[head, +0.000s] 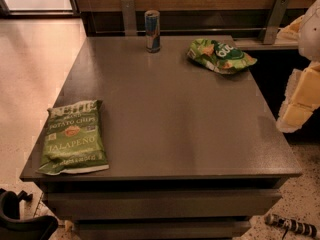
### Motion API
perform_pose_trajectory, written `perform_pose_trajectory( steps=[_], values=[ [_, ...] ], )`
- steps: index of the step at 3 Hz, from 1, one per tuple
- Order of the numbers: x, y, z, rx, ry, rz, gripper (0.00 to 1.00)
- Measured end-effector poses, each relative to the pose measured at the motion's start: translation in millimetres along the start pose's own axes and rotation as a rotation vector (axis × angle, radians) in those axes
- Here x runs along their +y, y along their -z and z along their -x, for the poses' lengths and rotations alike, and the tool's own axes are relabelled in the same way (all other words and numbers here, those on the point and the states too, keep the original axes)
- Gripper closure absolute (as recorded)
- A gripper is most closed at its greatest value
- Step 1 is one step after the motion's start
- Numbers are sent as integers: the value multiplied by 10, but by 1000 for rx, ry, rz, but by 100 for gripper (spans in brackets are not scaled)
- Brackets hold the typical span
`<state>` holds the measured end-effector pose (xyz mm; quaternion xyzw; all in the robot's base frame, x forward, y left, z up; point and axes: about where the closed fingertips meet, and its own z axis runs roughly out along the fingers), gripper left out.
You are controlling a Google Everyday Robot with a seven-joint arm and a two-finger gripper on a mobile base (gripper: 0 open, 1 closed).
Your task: Move green rice chip bag near green jalapeno chip bag
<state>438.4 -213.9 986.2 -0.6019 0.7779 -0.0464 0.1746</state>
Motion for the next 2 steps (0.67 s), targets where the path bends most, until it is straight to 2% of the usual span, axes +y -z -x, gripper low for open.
perform_pose_trajectory(
  steps=[1, 2],
  values=[
    [0, 1, 0, 0, 0, 0, 0],
    [-95, -11, -11, 28, -33, -21, 0]
  ],
)
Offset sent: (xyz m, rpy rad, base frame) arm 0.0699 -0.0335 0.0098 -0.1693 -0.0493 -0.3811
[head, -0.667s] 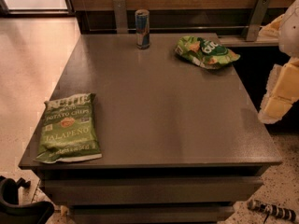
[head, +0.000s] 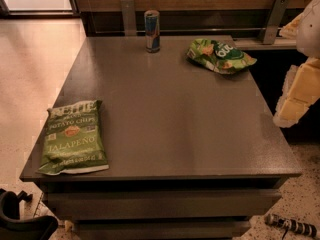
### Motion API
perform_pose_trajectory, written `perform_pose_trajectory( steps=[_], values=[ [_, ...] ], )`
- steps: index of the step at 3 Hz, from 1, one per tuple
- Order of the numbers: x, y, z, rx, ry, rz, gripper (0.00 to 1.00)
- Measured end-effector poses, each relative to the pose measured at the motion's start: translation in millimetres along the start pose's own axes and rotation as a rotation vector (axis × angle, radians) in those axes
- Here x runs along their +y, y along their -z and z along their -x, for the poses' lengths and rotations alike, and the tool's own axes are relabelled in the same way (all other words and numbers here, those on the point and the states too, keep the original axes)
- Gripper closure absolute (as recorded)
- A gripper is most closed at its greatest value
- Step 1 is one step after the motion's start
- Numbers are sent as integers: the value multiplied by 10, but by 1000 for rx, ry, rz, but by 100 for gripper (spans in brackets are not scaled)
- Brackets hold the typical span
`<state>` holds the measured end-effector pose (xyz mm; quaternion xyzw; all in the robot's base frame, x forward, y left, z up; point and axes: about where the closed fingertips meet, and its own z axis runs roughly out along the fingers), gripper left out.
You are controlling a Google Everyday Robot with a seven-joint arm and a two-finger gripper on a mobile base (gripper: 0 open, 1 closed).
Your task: Move green rice chip bag near green jalapeno chip bag
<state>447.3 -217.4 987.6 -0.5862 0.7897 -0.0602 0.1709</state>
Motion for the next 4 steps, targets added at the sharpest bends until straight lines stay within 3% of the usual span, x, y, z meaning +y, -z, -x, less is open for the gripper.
perform_pose_trajectory(
  steps=[1, 2, 3, 4],
  values=[
    [-533, -119, -46, 49, -139, -101, 0],
    [-1172, -333, 7, -26, -234, -210, 0],
    [-1618, -627, 190, -173, -295, -256, 0],
    [-1845, -972, 314, -294, -352, -231, 0]
  ],
)
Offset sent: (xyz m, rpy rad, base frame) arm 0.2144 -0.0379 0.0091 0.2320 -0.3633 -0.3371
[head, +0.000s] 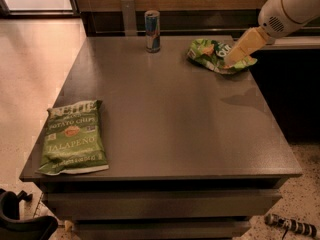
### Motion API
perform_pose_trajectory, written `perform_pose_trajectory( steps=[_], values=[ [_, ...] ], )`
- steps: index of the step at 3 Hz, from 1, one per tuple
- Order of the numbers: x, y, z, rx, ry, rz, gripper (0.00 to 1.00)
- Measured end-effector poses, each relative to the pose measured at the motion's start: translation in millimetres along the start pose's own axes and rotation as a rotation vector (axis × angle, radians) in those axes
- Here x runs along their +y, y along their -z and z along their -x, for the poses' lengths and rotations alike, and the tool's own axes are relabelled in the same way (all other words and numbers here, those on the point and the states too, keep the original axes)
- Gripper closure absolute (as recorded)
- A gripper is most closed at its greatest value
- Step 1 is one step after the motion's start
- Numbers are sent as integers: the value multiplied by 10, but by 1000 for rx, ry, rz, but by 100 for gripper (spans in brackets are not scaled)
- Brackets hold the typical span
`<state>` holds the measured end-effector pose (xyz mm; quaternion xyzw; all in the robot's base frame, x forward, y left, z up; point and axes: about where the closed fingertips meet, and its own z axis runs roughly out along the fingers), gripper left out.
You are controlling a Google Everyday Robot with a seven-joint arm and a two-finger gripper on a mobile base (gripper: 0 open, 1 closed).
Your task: Move green rice chip bag near green jalapeno chip bag
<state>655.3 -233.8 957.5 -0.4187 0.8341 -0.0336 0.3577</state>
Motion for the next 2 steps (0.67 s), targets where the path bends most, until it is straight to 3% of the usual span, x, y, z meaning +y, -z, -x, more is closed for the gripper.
perform_pose_trajectory(
  steps=[1, 2],
  values=[
    [-29, -387, -35, -64, -76, 54, 0],
    [-28, -388, -35, -64, -76, 54, 0]
  ],
)
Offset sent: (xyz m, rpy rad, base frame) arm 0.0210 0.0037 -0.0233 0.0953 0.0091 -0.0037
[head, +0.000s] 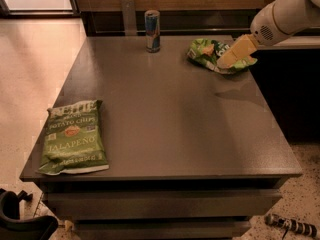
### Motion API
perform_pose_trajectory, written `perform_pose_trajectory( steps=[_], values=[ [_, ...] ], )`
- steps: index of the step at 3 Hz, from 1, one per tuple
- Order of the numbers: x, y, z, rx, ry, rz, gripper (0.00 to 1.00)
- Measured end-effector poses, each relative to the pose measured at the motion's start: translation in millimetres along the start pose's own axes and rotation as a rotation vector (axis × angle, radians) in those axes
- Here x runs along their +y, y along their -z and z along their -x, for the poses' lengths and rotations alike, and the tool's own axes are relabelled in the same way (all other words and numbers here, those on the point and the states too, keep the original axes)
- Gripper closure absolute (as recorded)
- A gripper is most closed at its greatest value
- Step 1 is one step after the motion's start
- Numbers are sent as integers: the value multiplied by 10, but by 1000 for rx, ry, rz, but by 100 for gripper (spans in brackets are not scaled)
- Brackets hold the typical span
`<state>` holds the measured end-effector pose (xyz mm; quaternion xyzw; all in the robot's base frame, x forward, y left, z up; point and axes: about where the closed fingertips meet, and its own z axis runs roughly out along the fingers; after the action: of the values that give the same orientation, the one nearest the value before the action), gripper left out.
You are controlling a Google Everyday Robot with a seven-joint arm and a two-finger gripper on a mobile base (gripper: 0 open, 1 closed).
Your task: Move green rice chip bag near green jalapeno chip bag
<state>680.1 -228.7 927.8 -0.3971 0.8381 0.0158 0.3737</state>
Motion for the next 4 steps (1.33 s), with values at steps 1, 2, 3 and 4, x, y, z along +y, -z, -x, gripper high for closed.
perform_pose_trajectory(
  steps=[1, 2, 3, 4],
  values=[
    [-81, -366, -102, -28, -54, 52, 0],
    [-174, -994, -181, -76, -125, 141, 0],
    [-203, -1230, -193, -102, -150, 174, 0],
    [-187, -1302, -194, -103, -153, 183, 23]
  ],
)
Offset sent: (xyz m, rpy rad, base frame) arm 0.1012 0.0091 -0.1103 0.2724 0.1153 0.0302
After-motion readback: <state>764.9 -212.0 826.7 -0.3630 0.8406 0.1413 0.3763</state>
